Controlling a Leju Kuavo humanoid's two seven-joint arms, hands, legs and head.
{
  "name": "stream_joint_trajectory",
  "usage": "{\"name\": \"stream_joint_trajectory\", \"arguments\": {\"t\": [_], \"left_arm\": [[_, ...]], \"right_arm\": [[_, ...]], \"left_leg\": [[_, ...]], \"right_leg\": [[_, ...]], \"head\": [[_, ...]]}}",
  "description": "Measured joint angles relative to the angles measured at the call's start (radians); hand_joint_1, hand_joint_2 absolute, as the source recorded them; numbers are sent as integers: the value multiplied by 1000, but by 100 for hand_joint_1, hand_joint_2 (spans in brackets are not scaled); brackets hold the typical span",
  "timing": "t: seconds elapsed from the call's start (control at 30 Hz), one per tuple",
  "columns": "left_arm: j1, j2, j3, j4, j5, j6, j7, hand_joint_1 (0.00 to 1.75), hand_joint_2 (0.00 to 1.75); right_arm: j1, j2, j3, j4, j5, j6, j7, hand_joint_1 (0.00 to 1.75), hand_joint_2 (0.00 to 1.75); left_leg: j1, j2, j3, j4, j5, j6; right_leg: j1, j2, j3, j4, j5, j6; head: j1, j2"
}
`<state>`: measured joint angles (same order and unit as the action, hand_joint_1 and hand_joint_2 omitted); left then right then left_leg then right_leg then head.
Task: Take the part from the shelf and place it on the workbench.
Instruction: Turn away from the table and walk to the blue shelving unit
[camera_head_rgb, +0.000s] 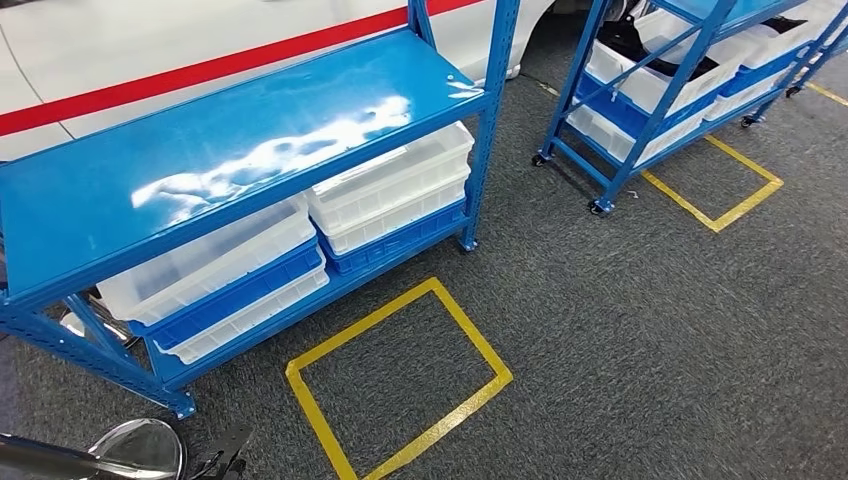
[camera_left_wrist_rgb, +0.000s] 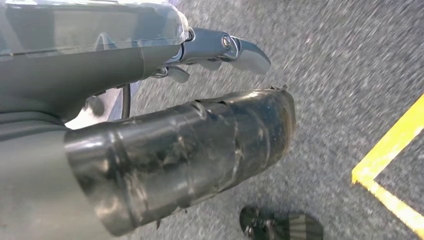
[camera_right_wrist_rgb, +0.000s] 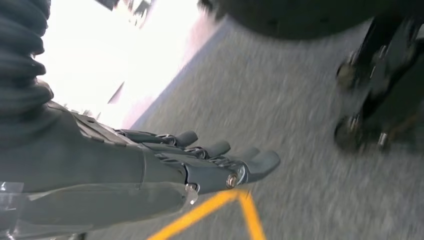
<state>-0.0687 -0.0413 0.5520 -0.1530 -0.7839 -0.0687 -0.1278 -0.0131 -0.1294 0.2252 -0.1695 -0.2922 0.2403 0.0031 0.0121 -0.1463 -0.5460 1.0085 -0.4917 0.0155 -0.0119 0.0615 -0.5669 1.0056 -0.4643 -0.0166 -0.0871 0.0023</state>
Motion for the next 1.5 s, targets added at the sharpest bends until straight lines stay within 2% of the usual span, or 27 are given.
{"name": "stream_joint_trajectory", "arguments": {"t": [0.07,0.13,0.17,0.2,0.23,0.33,0.4,0.47,0.53,0.57,0.63,0.7,0.73,0.77,0.83,0.87,0.93,0.97,1.0,1.07,1.13,1.2,1.23,1.27,1.33,1.4,1.5], "left_arm": [[-1,0,0,0,0,0,0,0,0],[-6,0,0,0,0,1,-1,0,0],[-6,1,0,0,0,1,-1,0,0],[-5,1,0,0,0,2,-1,0,0],[-3,2,0,0,0,2,-1,0,0],[-1,5,0,0,0,1,-1,0,0],[-2,5,0,0,0,1,-1,0,0],[0,6,0,0,0,1,-1,0,0],[2,6,0,0,0,1,-1,0,0],[1,6,0,0,0,1,-1,0,0],[-3,6,0,0,0,1,-1,0,0],[-4,6,0,0,0,1,-1,0,0],[-3,6,0,0,0,1,-1,0,0],[-2,6,0,0,0,1,-1,0,0],[-1,6,0,0,0,1,-1,0,0],[-1,5,0,0,0,1,-1,0,0],[0,4,0,0,0,0,-1,0,0],[1,4,0,0,0,-1,-1,0,0],[3,5,0,0,0,-1,-1,0,0],[2,6,0,0,0,0,-1,0,0],[-5,6,0,0,0,0,-1,0,0],[-7,6,0,0,0,0,-1,0,0],[-5,6,0,0,0,0,-1,0,0],[-2,6,0,0,0,0,-1,0,0],[-1,7,0,0,1,1,1,0,0],[-1,8,0,0,5,7,16,0,0],[6,8,0,0,9,15,47,0,0]], "right_arm": [[2,1,0,0,0,0,0,0,175],[7,2,0,1,0,0,0,0,175],[8,2,0,1,0,0,0,0,175],[9,2,0,1,0,0,0,0,175],[8,3,0,1,0,0,0,0,175],[7,5,0,1,0,0,0,0,175],[5,6,0,1,0,0,0,0,175],[-1,6,0,1,0,0,0,0,175],[-7,8,0,0,0,0,1,0,175],[-7,8,0,0,0,0,0,0,175],[-5,8,0,0,0,0,0,0,175],[-4,8,0,0,0,-1,0,0,175],[-2,8,0,0,0,-1,0,0,175],[0,8,0,0,0,-1,1,0,175],[6,7,0,1,0,-1,1,0,175],[8,6,0,2,0,-2,1,0,175],[10,4,0,4,0,-3,0,0,175],[8,4,0,4,0,-3,0,0,175],[7,5,-1,4,0,-3,0,0,175],[6,6,0,4,0,-3,1,0,175],[8,7,0,4,0,-3,1,0,175],[8,7,0,4,0,-3,1,0,175],[8,7,0,4,0,-2,1,0,131],[8,7,0,4,0,-2,1,0,87],[9,8,0,4,0,-4,1,0,0],[6,8,-1,6,-3,-15,4,0,0],[-11,8,-2,5,-5,-30,12,0,0]], "left_leg": [[-4,60,-25,59,-35,-8],[-1,122,-95,189,-91,-15],[0,133,-130,247,-108,-19],[2,137,-151,274,-104,-23],[4,141,-152,263,-79,-26],[4,189,-70,76,31,-25],[-2,205,-39,13,44,-11],[-3,182,-35,10,36,6],[-2,161,-23,3,32,20],[-1,150,-15,-1,30,25],[-1,129,-8,-3,26,33],[-4,103,-1,-3,19,36],[-5,88,6,-2,14,36],[-7,72,14,-2,9,35],[-7,44,31,-3,-2,31],[-5,30,34,-3,-7,27],[1,6,33,-3,-10,14],[2,-2,34,-3,-9,7],[2,2,37,2,-10,2],[-4,53,25,42,-26,-6],[-5,116,-35,147,-74,-16],[-2,136,-107,251,-108,-23],[-1,139,-124,261,-99,-24],[-1,143,-122,234,-67,-23],[-3,160,-81,113,18,-17],[-11,176,-54,29,50,-6],[-14,173,-52,16,51,14]], "right_leg": [[-5,-33,23,-23,0,-8],[-2,-65,39,-30,-8,-13],[-2,-80,45,-30,-14,-12],[-2,-94,52,-29,-21,-11],[-3,-108,62,-29,-29,-8],[-2,-147,92,-24,-58,6],[3,-168,104,-21,-74,19],[2,-178,116,-16,-76,31],[-5,-148,114,14,-87,40],[-9,-122,95,51,-106,42],[-11,-77,24,165,-160,44],[-10,-68,-54,261,-183,44],[-9,-66,-74,267,-167,42],[-8,-62,-76,234,-129,38],[-4,-29,-51,112,-36,25],[-1,-8,-39,60,-11,18],[7,17,-27,18,1,5],[9,8,-18,8,2,-1],[8,-5,-4,0,7,-5],[4,-34,24,-17,3,-13],[4,-62,41,-23,-8,-19],[6,-88,54,-21,-23,-19],[6,-101,62,-20,-31,-18],[6,-113,73,-19,-40,-16],[6,-135,96,-18,-59,-9],[9,-150,104,-14,-71,0],[12,-159,103,-11,-82,14]], "head": [[-3,0],[-6,0],[-6,0],[-6,0],[-6,0],[-6,0],[-5,0],[-5,0],[-3,0],[-2,0],[0,0],[0,0],[0,0],[0,0],[0,0],[0,0],[-1,0],[0,0],[0,0],[-3,0],[-7,0],[-8,0],[-8,0],[-8,0],[-7,0],[-4,0],[-2,0]]}}
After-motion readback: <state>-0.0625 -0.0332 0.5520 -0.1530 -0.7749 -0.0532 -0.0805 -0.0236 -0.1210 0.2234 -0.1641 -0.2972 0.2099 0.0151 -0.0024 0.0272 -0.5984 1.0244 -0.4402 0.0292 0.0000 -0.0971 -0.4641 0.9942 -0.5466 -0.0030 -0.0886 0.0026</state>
